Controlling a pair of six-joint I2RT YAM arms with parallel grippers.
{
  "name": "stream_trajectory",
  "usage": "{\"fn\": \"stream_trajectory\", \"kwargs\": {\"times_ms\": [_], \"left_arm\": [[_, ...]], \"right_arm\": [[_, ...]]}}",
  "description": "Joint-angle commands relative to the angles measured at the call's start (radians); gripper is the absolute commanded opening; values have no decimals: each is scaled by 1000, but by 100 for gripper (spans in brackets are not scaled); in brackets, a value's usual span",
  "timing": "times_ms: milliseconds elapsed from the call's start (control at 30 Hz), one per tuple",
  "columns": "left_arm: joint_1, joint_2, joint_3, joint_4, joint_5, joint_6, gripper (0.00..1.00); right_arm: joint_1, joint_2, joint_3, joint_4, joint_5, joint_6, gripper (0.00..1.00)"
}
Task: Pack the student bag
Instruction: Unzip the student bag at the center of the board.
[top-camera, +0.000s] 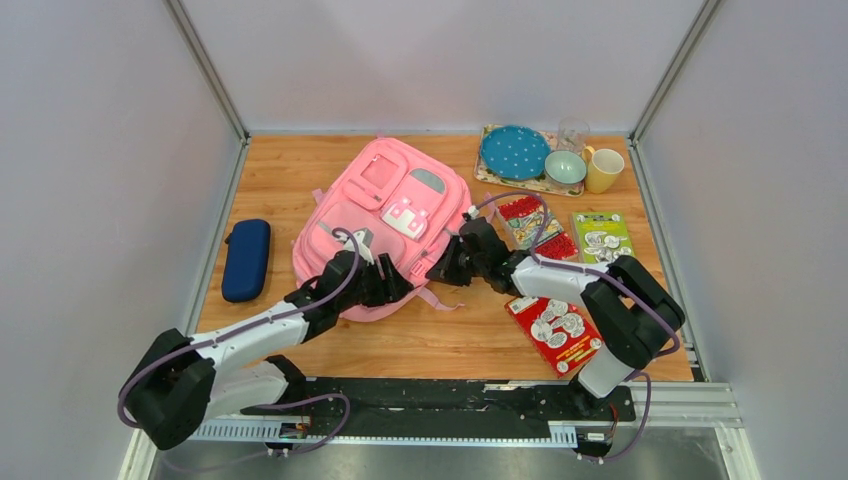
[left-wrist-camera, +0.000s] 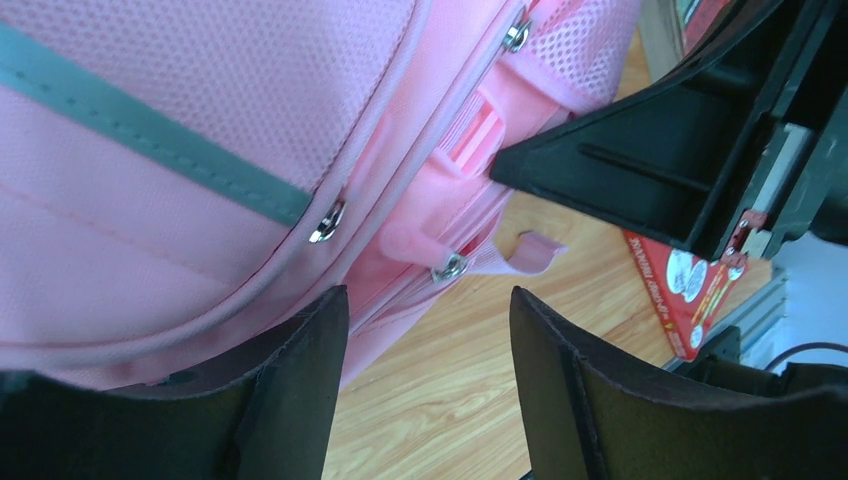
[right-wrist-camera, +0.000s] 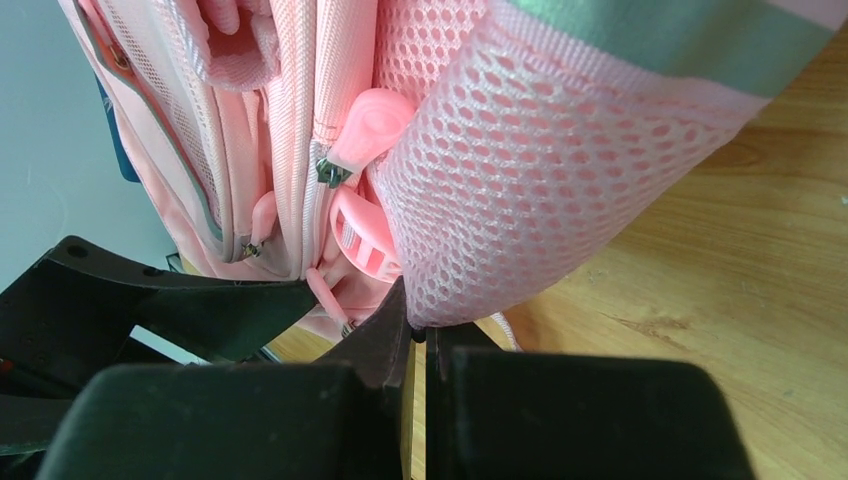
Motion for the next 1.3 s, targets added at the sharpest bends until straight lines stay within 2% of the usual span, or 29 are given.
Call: {"fn": "stream_trajectory", "kwargs": {"times_ms": [0,167,367,633,700,867,1133,1267], "left_arm": [[2,45,8,140,0,-56,67],[2,78,-43,258,18,-130,57],[2,119,-51,279,14,-165,57],[2,171,-31,281,24,-165,52],[4,180,-28,286,35,-163,44],[2,225,-18,318,78,-159,36],[2,274,0,371,179,-95,34],[4,288,-6,443,224,-70,10]], "right_arm": [[25,-58,2,49,3,-4,0],[37,-64,1,51,6,2,0],[46,-75,-4,45,11,-4,0],[51,-94,-19,48,9,-18,0],[51,-100,-28,54,9,-25,0],[51,-107,-33,49,-8,-51,0],[51,-98,-25,31,-26,-80,0],[51,-97,-25,23,-28,-85,0]]}}
